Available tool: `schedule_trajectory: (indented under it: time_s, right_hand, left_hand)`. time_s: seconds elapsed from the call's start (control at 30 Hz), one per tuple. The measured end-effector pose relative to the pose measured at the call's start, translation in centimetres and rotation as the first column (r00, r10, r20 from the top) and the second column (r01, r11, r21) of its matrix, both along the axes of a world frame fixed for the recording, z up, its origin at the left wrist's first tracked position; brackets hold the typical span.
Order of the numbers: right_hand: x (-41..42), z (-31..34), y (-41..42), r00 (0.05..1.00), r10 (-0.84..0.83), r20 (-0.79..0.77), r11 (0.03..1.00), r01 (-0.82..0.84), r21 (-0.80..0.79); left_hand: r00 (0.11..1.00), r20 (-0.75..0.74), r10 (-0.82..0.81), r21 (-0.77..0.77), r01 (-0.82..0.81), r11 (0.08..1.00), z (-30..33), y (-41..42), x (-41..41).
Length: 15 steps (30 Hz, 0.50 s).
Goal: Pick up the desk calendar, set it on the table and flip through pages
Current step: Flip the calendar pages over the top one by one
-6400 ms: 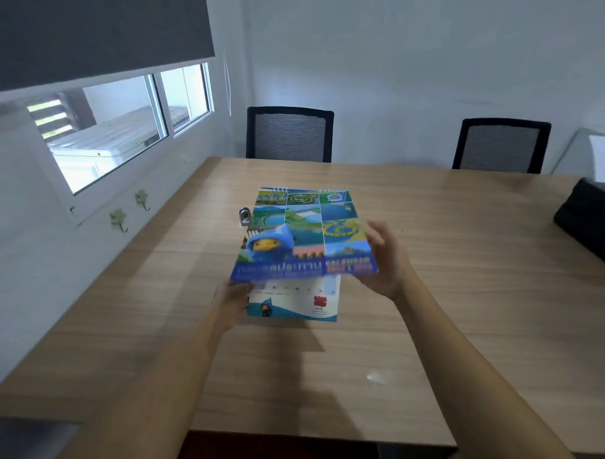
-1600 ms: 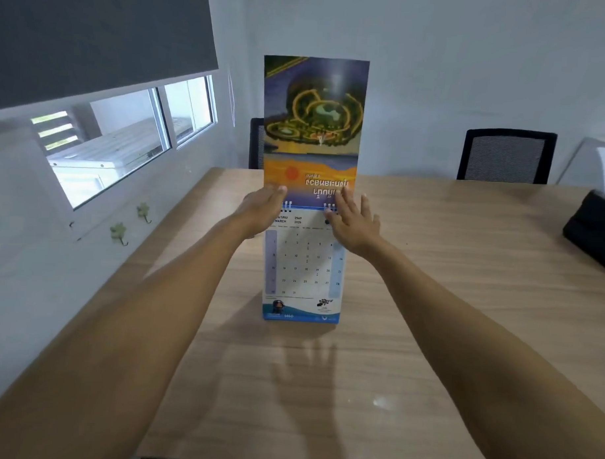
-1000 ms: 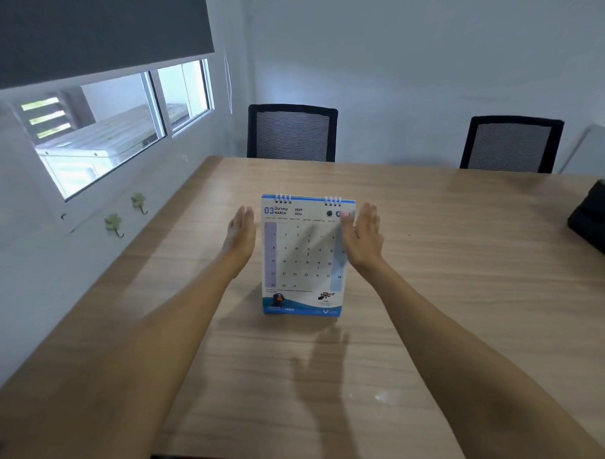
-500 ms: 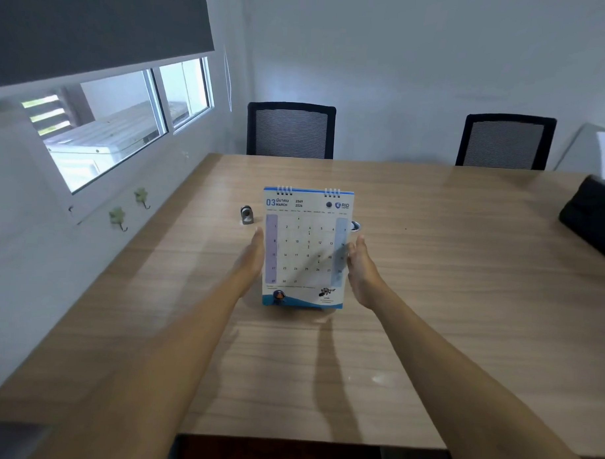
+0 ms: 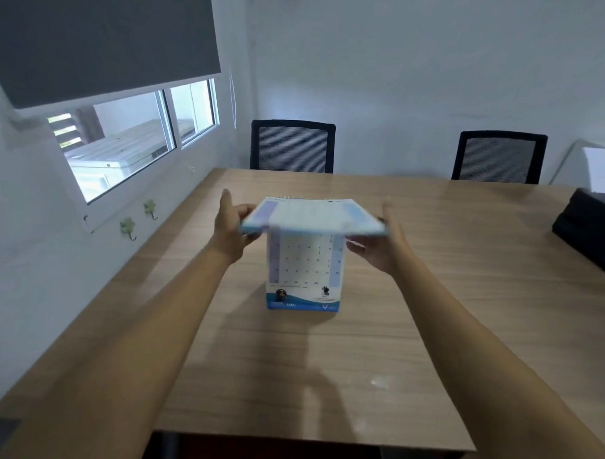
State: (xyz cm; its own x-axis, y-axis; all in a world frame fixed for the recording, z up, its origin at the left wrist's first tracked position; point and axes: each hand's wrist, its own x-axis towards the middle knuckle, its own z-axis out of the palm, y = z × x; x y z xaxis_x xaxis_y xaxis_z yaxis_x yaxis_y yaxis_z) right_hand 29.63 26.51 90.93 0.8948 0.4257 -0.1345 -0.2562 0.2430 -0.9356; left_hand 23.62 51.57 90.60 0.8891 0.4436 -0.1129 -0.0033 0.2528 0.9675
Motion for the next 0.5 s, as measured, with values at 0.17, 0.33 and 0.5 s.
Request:
schedule_trajectory:
  time_s: [0.17,0.33,0.5]
  right_hand:
    - [0.9,2.8,1.9,0.941,0.001,0.337,0.981,0.064,-0.182]
    - [2.6,2.5,3.8,0.685,0.461,0.564,0.556,0.272,-0.785]
    - [4.3,0.0,4.4,0.717,0.556,0.420,0.236,0.348,-0.907]
  left_hand:
    - [0.995,0.040,-0.089,0.289,0.074,0.955,2.9,-0.7,1.2]
    - [0.996,-0.052,-0.072,0.592,0.089,0.801,2.6,-1.2,4.3]
    - [0.969,-0.224,-0.104,0.777,0.242,0.581,1.2,-1.3,6.0]
